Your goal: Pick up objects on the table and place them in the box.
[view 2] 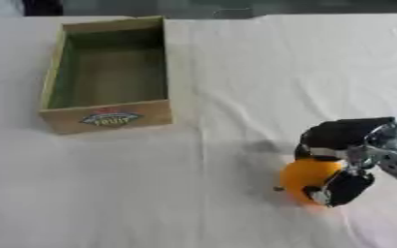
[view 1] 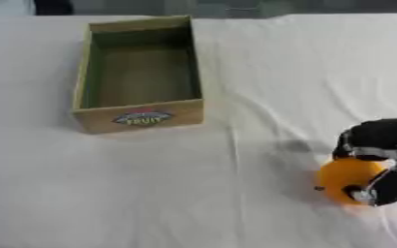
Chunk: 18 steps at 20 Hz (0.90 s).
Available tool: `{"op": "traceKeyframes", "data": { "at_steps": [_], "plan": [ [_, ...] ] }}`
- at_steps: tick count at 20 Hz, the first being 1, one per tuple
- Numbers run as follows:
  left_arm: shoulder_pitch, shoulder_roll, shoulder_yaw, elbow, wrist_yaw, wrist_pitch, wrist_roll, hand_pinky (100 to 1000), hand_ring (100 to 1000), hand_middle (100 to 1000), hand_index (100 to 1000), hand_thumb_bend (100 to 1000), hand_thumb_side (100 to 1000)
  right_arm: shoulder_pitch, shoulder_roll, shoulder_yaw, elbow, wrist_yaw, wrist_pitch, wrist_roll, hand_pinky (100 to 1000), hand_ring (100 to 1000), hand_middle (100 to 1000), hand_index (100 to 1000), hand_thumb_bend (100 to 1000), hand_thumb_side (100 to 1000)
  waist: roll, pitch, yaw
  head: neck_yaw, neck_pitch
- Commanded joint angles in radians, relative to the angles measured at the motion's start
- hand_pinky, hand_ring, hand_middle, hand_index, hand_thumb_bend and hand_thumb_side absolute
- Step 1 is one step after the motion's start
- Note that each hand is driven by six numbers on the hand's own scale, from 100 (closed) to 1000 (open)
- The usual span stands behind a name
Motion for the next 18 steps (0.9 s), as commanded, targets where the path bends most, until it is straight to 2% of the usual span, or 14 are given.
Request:
{"op": "traceKeyframes", "data": {
  "at_steps": [1,4,9,18],
  "plan": [
    [-0.008,0.015,0.006,-0.016,0.003,-0.002,0.003,757,686,706,868,100,915,-0.019,-0.017,-0.02,-0.014,0.008,0.013,-0.042,755,834,444,535,100,228,-0.001,-0.022,-0.001,0.002,-0.008],
    [-0.008,0.016,0.006,-0.016,0.002,-0.001,0.002,756,686,706,868,100,916,-0.041,-0.02,-0.027,-0.014,0.006,0.007,-0.067,752,827,440,528,100,217,-0.001,-0.024,-0.003,0.004,-0.004],
    [-0.006,0.017,0.006,-0.016,0.002,0.0,0.0,756,687,706,868,100,916,-0.09,-0.021,-0.053,-0.014,0.009,-0.014,-0.097,738,802,395,445,100,229,-0.003,-0.03,-0.006,0.006,-0.002],
    [-0.004,0.02,0.005,-0.016,0.0,0.0,-0.001,755,688,707,868,100,915,-0.229,0.006,-0.112,-0.014,0.039,-0.007,-0.171,738,789,360,379,100,218,-0.01,-0.041,-0.001,0.012,-0.001]
  ]
}}
